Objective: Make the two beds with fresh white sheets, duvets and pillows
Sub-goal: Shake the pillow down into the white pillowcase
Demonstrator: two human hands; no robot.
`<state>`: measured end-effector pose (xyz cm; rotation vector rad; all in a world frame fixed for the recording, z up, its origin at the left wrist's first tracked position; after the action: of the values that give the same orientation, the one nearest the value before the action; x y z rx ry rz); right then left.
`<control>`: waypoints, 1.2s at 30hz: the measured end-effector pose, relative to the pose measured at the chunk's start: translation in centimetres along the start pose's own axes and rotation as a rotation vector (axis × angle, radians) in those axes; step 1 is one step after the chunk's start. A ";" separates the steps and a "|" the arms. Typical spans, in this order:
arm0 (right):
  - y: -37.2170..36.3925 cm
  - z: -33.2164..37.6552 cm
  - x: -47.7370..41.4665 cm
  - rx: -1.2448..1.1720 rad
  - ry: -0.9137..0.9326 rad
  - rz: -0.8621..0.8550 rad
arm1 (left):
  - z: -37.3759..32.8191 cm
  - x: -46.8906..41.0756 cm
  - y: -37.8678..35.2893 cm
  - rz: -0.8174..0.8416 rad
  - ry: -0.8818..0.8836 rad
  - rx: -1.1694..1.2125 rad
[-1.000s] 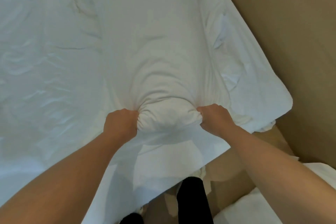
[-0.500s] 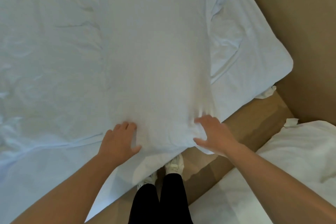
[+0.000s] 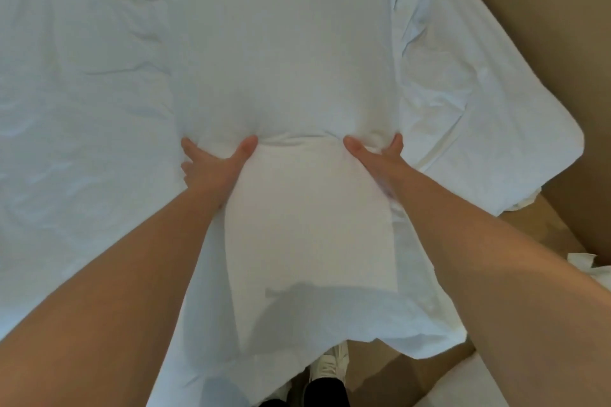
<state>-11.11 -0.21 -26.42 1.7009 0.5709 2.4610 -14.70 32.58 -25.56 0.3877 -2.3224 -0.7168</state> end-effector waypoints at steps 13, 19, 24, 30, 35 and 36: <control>-0.7 -2.8 -1.5 -0.027 0.021 -0.157 | 2.5 -0.7 0.1 0.036 -0.027 -0.087; 0.5 -10.8 5.7 -0.044 -0.058 -0.072 | 6.5 7.6 1.9 0.236 0.109 -0.076; 1.5 -17.7 13.8 -0.125 -0.142 -0.093 | 8.1 15.8 4.1 0.358 0.123 -0.140; 3.7 -24.2 27.0 -0.216 -0.250 -0.151 | 5.1 25.0 10.6 0.458 0.023 -0.156; 5.8 -30.9 38.9 -0.287 -0.333 -0.210 | 4.1 33.1 15.5 0.586 0.020 -0.263; 6.3 -32.2 41.0 -0.321 -0.350 -0.224 | 3.2 34.3 15.9 0.610 -0.011 -0.273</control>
<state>-55.13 -2.27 2.12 1.7634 0.2888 1.9195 -43.35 31.28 -0.65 -0.4332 -2.1371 -0.7028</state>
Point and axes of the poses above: each hand's wrist, its own x-axis away from the middle knuckle, its own y-axis out of the back of the hand, z = x × y, the point moved 8 cm from there along -x, towards the middle knuckle, and after that the axes turned 15 degrees about -y, right-handed, at the moved point
